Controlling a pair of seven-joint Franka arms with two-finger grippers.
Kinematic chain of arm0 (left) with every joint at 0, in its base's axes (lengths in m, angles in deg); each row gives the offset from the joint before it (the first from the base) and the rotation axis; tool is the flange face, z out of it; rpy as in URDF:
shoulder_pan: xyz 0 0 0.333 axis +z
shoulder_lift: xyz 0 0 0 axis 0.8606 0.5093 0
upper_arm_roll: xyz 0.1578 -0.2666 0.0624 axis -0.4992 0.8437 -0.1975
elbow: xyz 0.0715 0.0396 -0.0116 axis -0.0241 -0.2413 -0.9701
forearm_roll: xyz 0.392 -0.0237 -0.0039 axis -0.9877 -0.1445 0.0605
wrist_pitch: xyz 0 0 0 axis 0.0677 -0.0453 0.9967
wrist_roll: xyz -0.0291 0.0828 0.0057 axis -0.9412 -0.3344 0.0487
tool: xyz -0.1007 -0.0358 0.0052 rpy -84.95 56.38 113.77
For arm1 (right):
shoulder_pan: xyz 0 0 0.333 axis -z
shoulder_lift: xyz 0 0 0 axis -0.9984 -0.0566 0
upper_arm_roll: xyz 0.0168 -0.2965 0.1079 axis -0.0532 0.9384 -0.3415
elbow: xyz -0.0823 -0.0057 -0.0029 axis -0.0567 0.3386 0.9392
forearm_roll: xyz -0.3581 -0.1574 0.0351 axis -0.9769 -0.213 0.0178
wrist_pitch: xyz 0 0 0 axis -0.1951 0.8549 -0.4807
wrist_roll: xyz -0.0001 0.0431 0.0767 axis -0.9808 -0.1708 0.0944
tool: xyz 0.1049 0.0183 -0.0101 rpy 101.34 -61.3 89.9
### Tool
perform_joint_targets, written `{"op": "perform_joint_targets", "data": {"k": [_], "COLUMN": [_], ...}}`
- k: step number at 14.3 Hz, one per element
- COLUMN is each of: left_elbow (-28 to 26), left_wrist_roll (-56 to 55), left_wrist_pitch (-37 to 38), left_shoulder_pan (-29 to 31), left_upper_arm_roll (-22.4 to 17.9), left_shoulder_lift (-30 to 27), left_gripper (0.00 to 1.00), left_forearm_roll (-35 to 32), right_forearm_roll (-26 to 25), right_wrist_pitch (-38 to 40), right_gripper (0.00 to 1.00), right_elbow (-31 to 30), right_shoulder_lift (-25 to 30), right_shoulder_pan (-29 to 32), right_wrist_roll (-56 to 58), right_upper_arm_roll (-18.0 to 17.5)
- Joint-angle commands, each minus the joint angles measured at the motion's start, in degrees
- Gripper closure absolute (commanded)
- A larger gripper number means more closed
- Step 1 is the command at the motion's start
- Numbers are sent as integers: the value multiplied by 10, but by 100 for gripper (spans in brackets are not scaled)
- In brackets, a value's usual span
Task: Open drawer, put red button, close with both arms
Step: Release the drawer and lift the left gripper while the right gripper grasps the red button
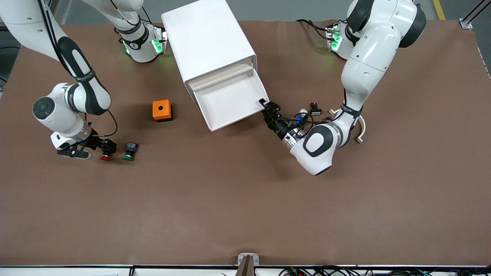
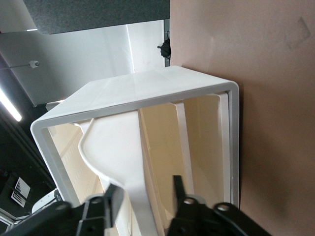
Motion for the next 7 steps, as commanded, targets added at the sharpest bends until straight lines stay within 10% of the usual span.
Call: {"op": "perform_joint_targets", "data": {"k": [1,5,7], "left_elbow": [24,55,67], "left_wrist_roll": [32,120,175], "left_wrist_pitch": [-1,0,1], "left_shoulder_pan": [4,36,38], "left_upper_arm_roll": [-4,-3,-4], "left_shoulder_lift": [-2,-11,-14], "left_gripper": [0,0,0], "left_forearm_roll": [0,-28,-43], "right_forearm_roll": [-1,-1,-1], "right_wrist_pitch": [-5,-5,-3], "right_gripper": [0,0,16], "right_elbow": [-6,-7,-9], "right_shoulder_lift": [-4,-10,-10], "right_shoulder_pan": [-1,1,2], "right_wrist_roll": [7,27,36], "right_upper_arm_roll": [-1,-1,-1]}}
